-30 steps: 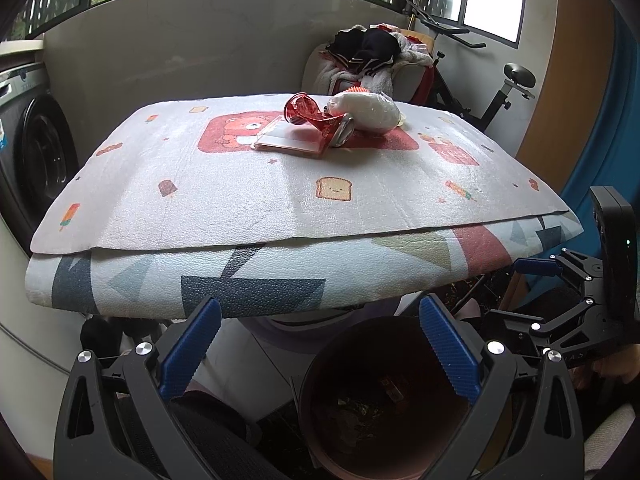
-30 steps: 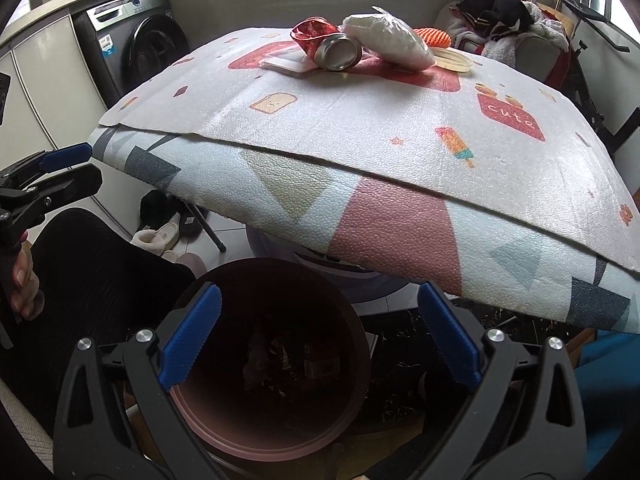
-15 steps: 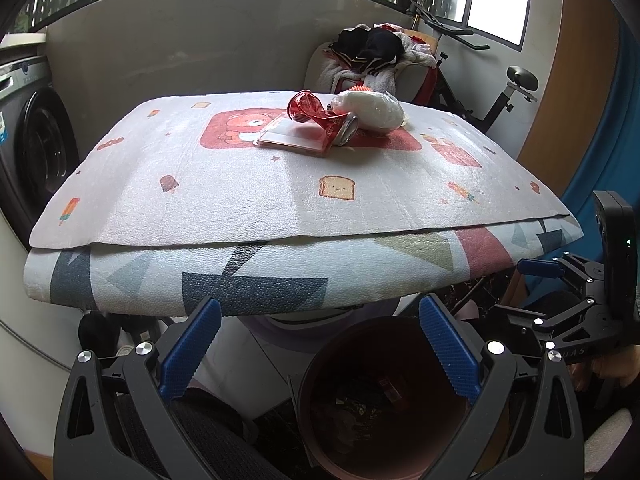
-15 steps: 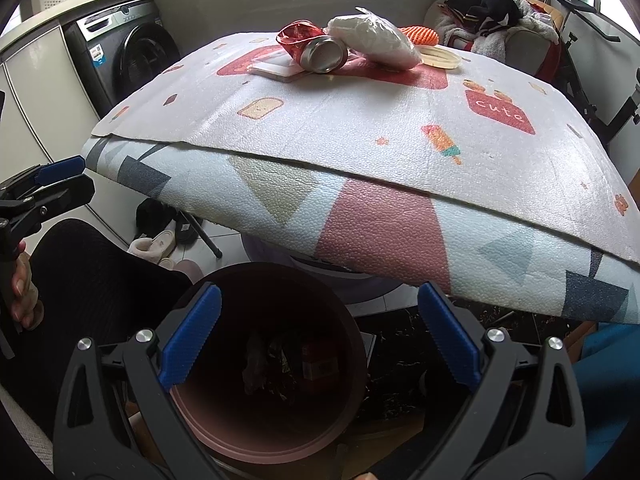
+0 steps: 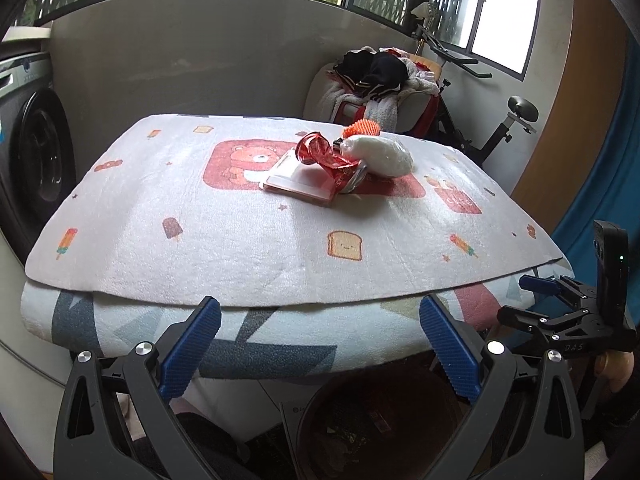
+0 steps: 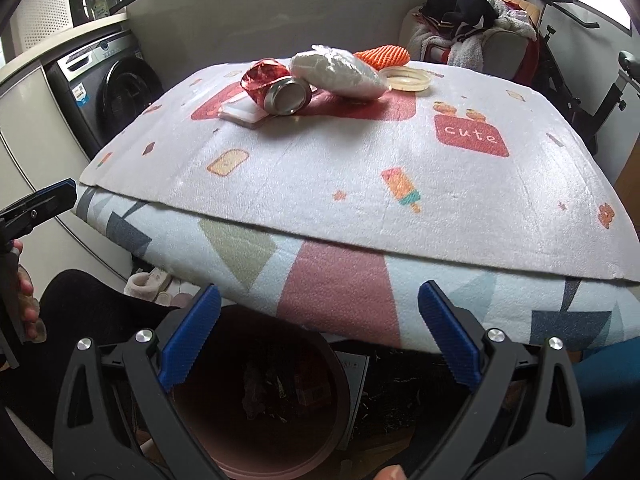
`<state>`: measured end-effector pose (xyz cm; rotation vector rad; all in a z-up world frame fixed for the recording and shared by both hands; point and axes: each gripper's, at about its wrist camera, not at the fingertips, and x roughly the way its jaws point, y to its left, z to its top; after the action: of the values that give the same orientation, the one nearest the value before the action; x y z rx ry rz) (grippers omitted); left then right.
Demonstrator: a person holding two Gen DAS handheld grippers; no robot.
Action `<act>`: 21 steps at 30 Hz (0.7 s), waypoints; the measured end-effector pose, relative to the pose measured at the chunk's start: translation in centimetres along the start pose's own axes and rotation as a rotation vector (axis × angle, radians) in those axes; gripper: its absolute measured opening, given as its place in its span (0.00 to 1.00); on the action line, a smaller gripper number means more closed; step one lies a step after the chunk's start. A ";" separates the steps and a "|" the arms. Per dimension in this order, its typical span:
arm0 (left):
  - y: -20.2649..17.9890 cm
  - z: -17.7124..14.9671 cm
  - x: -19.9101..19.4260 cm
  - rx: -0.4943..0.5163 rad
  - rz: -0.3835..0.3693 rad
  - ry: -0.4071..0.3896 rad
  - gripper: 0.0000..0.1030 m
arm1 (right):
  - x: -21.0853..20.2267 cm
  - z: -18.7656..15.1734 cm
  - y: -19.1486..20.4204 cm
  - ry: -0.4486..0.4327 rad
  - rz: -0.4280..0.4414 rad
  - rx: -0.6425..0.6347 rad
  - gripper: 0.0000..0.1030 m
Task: Collect trash
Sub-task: 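Grasp the clear bag of white stuffing with the right gripper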
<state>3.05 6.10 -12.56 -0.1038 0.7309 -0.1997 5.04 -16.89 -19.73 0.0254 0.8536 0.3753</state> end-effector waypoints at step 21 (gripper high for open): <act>5.7 8.9 7.6 -0.118 -0.056 0.060 0.94 | 9.8 19.0 -2.4 -0.080 -0.054 -0.117 0.94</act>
<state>15.39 10.24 -11.84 -0.2314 0.8001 -0.2140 25.65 -13.48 -14.77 -0.0900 0.7512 0.3707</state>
